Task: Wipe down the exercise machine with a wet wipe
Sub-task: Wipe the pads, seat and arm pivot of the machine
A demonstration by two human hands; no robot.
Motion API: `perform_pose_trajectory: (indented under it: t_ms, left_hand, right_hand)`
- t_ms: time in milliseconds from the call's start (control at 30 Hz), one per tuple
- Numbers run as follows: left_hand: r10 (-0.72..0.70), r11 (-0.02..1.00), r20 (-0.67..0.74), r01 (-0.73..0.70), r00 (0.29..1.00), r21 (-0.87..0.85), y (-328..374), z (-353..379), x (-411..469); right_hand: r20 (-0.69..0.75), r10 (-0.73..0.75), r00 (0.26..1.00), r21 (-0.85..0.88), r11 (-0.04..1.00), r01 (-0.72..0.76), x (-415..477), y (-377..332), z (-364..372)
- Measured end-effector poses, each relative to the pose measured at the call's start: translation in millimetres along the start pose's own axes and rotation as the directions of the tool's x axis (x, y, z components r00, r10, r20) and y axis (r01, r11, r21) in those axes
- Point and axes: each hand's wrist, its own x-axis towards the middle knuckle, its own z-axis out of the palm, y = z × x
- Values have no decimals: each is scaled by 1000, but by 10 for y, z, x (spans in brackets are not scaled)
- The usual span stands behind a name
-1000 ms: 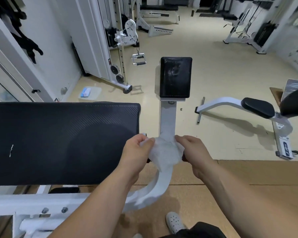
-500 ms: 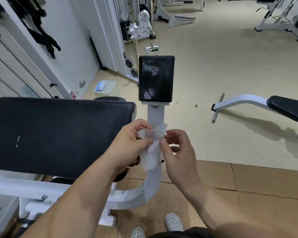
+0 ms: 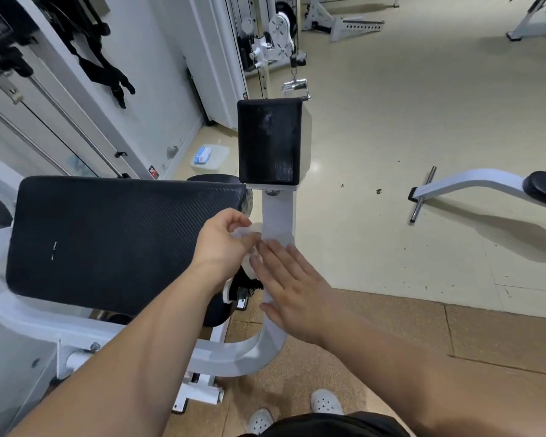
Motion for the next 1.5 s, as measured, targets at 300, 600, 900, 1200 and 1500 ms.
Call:
perform_pose_trajectory:
  t_ms: [300,600,900,1200,1500]
  left_hand:
    - [189,934,54,-196,981,300,-311,-98,-126]
    - [185,843,142,-231,973,486,-990,-137,-267]
    - [319,836,309,-420,896,353,-1201,-90,-167]
    - [352,803,377,-484,857,348,-1286,-58,-70]
    - [370,776,393,-513,842,366,-1267,-91,-46]
  right_hand:
    - [-183,-45,982,-153,988,17,380,352,-216]
    - [164,-273,948,-309,898,312,75,479,-137]
    - [221,-17,975,-497,858,127,412,458,-619]
    - [524,-112,844,-540,723,432,574,70,-623]
    - [597,76,798,-632,658,410,1162,227,-920]
